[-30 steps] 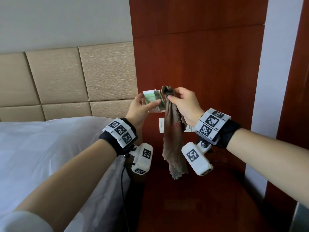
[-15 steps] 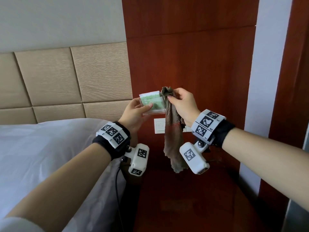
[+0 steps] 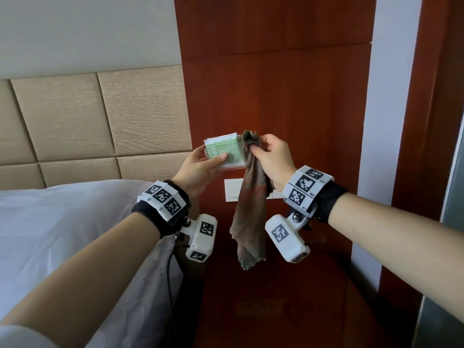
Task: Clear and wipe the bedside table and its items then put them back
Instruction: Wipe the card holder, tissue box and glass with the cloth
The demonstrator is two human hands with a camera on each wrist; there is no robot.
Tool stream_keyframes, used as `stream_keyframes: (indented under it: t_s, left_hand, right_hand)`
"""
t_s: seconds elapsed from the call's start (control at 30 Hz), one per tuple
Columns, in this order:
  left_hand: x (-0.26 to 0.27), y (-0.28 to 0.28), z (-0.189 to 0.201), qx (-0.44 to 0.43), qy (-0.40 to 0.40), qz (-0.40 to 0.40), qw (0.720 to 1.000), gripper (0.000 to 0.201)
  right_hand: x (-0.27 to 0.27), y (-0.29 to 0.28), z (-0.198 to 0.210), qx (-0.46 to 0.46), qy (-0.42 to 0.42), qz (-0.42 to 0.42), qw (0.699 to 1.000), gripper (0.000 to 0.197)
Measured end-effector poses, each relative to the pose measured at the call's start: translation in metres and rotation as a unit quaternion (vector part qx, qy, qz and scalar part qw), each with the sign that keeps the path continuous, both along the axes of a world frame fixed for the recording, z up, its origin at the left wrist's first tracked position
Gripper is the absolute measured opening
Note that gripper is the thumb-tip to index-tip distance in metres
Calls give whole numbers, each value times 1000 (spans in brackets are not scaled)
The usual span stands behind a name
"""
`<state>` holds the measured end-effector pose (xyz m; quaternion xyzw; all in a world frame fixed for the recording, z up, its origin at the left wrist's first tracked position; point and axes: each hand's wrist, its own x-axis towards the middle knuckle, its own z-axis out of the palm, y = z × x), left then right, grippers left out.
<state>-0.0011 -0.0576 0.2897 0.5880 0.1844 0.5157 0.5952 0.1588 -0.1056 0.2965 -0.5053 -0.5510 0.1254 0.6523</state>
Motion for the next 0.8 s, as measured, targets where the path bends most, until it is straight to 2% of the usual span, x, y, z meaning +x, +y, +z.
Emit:
stream_keyframes:
  t_s: [0.07, 0.2, 0.4, 0.53, 0.6, 0.7, 0.8]
  left_hand:
    - [1, -3, 0, 12, 21, -9, 1000, 38]
    - [2, -8, 2, 14, 34, 4, 999, 33]
    - [5, -5, 5, -8, 27, 93, 995, 49]
    - [10, -6, 2, -7, 17, 153, 988, 51]
    - [13, -5, 0, 2, 24, 133, 991, 33]
    - [13, -9, -1, 5, 26, 48, 998, 4]
    - [6, -11, 0, 5, 11, 29, 1000, 14]
  right_hand:
    - [5, 0, 2, 2, -1, -19, 1000, 6]
    - [5, -1, 6, 7, -10, -34, 999, 9]
    - [-4, -3, 5, 20, -19, -15, 1000, 9]
    - [-8, -4, 4, 39, -8, -17, 999, 9]
    - [-12, -4, 4, 47, -18, -10, 999, 10]
    - [-14, -3, 4, 52, -30, -27, 998, 12]
    - [-9, -2, 3, 56, -27, -41, 997, 12]
